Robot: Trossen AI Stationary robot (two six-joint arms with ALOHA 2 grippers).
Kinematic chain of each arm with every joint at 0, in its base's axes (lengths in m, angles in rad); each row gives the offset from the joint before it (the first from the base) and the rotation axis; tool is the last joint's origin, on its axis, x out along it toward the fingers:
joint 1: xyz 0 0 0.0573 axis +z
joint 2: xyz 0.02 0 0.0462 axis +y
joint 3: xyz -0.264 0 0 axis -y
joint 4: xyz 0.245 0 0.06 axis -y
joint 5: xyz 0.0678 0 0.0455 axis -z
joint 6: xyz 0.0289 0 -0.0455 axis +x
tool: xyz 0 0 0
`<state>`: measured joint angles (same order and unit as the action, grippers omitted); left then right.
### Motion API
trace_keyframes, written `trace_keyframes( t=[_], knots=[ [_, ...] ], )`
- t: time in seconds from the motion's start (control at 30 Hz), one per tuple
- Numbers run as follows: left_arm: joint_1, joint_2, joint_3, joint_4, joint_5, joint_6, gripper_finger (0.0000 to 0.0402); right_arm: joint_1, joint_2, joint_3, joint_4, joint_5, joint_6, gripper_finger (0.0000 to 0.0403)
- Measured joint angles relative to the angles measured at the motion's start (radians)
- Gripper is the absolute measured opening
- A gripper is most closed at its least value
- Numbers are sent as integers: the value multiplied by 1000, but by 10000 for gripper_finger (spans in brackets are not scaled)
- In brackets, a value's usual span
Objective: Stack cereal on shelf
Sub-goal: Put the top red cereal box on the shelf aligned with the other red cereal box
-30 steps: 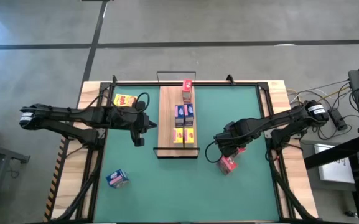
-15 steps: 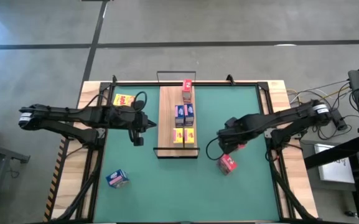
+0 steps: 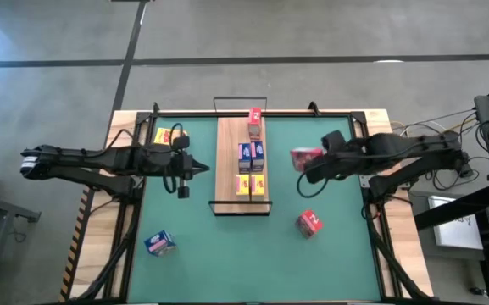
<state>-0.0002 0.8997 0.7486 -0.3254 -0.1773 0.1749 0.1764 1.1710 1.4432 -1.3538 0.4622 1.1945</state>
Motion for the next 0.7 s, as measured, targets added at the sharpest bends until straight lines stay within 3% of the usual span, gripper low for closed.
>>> trace_keyframes(
  t=[0.2, 0.4, 0.7],
  knots=[
    [0, -72, -26, 60, 0, 1, 0, 0, -8, 99, 174, 82, -182, 173],
    [0, -120, -46, 76, 0, 8, 0, -23, 40, 172, 342, 80, -371, 173],
    [0, -143, -52, 87, 0, 6, 0, -95, 180, 302, 357, 54, -512, 168]
  ],
)
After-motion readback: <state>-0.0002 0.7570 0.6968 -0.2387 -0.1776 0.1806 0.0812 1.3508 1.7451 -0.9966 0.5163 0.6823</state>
